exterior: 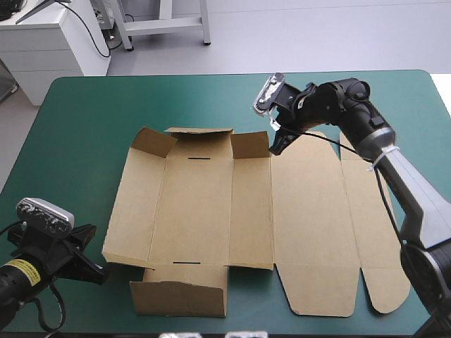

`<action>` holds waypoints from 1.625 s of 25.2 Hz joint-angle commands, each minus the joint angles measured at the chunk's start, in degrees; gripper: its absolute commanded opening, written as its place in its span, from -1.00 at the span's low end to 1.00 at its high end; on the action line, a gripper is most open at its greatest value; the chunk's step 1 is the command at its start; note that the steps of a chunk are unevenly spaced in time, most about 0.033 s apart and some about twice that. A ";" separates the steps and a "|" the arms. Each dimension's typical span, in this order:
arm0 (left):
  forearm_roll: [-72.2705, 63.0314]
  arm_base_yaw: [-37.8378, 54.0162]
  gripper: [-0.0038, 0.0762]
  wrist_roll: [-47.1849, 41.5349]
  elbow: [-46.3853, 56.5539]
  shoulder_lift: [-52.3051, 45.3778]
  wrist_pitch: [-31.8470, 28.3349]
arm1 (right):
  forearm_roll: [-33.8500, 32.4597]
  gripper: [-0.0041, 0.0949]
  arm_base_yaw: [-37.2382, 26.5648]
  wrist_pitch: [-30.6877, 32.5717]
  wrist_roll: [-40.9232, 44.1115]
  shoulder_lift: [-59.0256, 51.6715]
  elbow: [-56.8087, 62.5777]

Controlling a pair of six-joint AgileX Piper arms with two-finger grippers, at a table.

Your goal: Fold the box

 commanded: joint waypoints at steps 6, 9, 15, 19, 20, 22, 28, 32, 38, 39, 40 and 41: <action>1.85 -0.08 -0.92 0.00 -1.93 0.47 -4.78 | -9.87 -0.95 0.10 4.13 24.40 -9.18 -1.58; 2.08 -0.08 -0.92 0.00 -1.93 0.47 -4.78 | -16.58 -0.95 0.10 9.12 29.95 -11.56 -1.58; 2.08 -0.08 -0.92 0.00 -1.93 1.76 -4.78 | -19.63 -0.95 0.10 14.12 33.87 -18.87 -1.20; 2.08 -0.08 -0.92 0.00 -1.93 4.65 -5.59 | -18.15 -0.95 0.10 14.93 34.57 -26.04 4.53; 2.08 -0.08 -0.92 0.00 -1.95 5.05 -6.31 | -18.15 -0.95 0.10 14.93 34.57 -27.35 6.31; 2.08 -0.08 -0.92 0.00 -2.48 5.88 -6.88 | -18.30 -0.95 0.10 14.82 35.30 -29.86 9.73; 2.08 -0.08 -0.92 0.00 -6.44 9.21 -2.71 | -20.16 -0.95 0.10 12.49 38.64 -38.26 21.81; 2.33 -0.08 -0.92 0.00 -10.70 12.91 0.18 | -21.48 -0.95 0.10 10.37 41.07 -43.78 28.92; 5.65 -0.08 -0.90 0.00 -15.87 20.07 2.88 | -21.71 -0.95 0.10 9.86 41.99 -50.47 34.98; 5.82 -0.08 -0.89 0.00 -16.43 20.97 3.44 | -21.71 -0.95 0.10 9.86 42.09 -51.29 35.50; 6.39 -0.08 -0.89 0.00 -17.09 22.17 3.97 | -21.71 -0.95 0.10 9.86 42.09 -52.26 36.06; 6.88 -0.08 -0.88 0.00 -17.40 22.85 4.43 | -21.71 -0.95 0.10 9.86 42.09 -53.31 36.53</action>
